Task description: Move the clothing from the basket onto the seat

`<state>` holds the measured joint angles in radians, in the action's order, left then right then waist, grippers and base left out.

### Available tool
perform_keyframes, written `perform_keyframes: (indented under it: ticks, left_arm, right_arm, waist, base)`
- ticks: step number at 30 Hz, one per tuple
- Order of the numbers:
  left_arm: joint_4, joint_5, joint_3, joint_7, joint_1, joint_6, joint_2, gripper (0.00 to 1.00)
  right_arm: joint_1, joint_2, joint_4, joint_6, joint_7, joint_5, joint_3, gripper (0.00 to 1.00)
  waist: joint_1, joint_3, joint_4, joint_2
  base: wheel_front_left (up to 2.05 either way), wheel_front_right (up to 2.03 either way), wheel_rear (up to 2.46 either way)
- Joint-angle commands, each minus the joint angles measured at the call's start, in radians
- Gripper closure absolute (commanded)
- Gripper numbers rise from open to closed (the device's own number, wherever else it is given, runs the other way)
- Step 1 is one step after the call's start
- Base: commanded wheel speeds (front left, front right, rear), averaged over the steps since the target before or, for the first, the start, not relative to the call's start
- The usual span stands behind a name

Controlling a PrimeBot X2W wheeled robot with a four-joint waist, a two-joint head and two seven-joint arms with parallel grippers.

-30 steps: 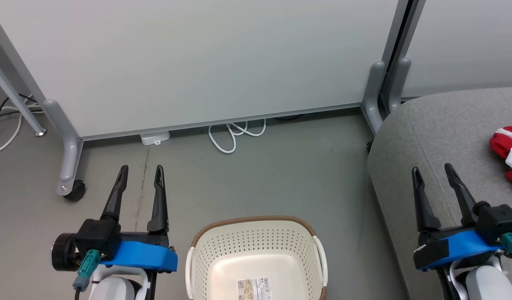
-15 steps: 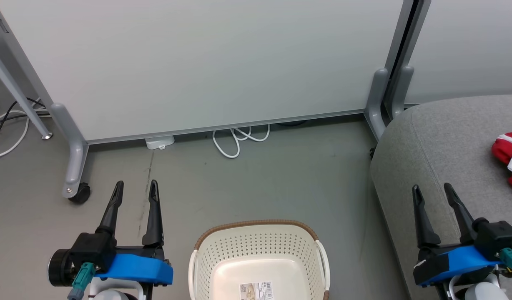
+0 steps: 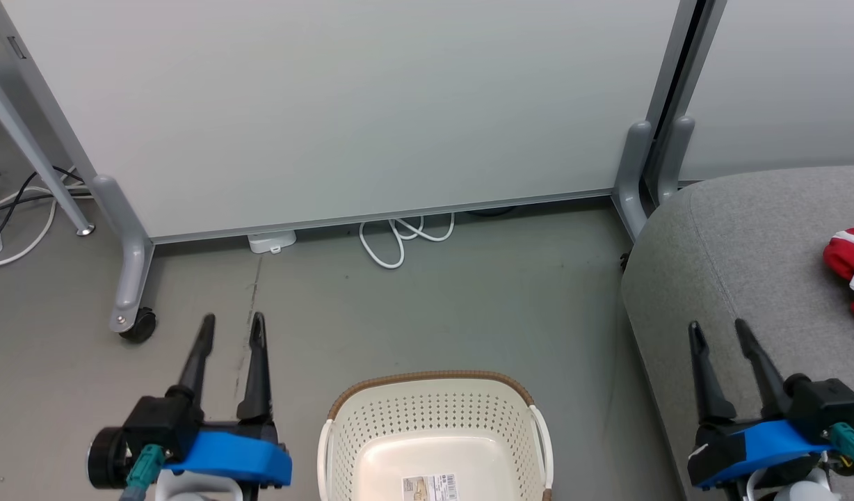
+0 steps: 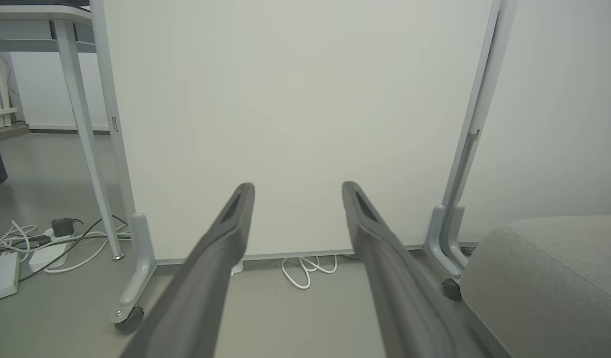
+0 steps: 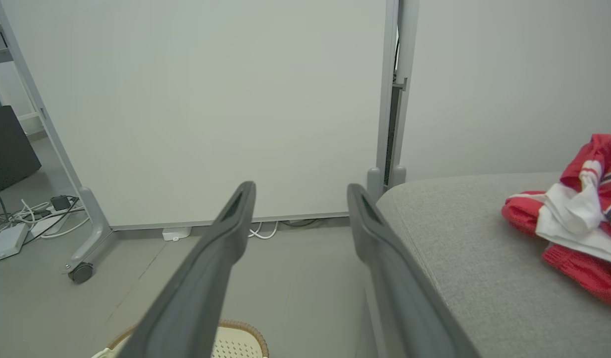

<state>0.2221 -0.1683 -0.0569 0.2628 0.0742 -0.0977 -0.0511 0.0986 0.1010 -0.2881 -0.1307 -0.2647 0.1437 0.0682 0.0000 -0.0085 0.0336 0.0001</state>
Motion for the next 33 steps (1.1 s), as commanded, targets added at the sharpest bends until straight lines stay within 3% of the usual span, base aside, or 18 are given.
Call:
perform_keyframes:
  ticks: [1, 5, 33]
  left_arm:
    - [0.006, 0.0, 0.0, -0.001, -0.003, 0.0, 0.0, 1.0]
    - [0.041, -0.009, 0.003, -0.01, -0.032, 0.0, 0.001, 1.0]
    - [0.032, -0.504, 0.062, -0.136, -0.005, -0.012, 0.001, 1.0]
  right_arm:
    - [0.0, -0.001, -0.007, 0.0, 0.001, 0.001, 0.0, 1.0]
    - [-0.011, -0.008, -0.043, 0.0, 0.005, 0.009, 0.001, 1.0]
    - [-0.002, -0.022, -0.009, 0.0, 0.134, 0.513, 0.017, 1.0]
  waist:
    - [0.0, 0.0, 0.0, -0.0001]
    - [0.0, 0.0, 0.0, -0.0001]
    - [0.0, 0.002, -0.008, -0.0001]
  base:
    - [0.0, 0.0, 0.0]
    - [0.0, 0.0, 0.0]
    - [0.0, 0.0, 0.0]
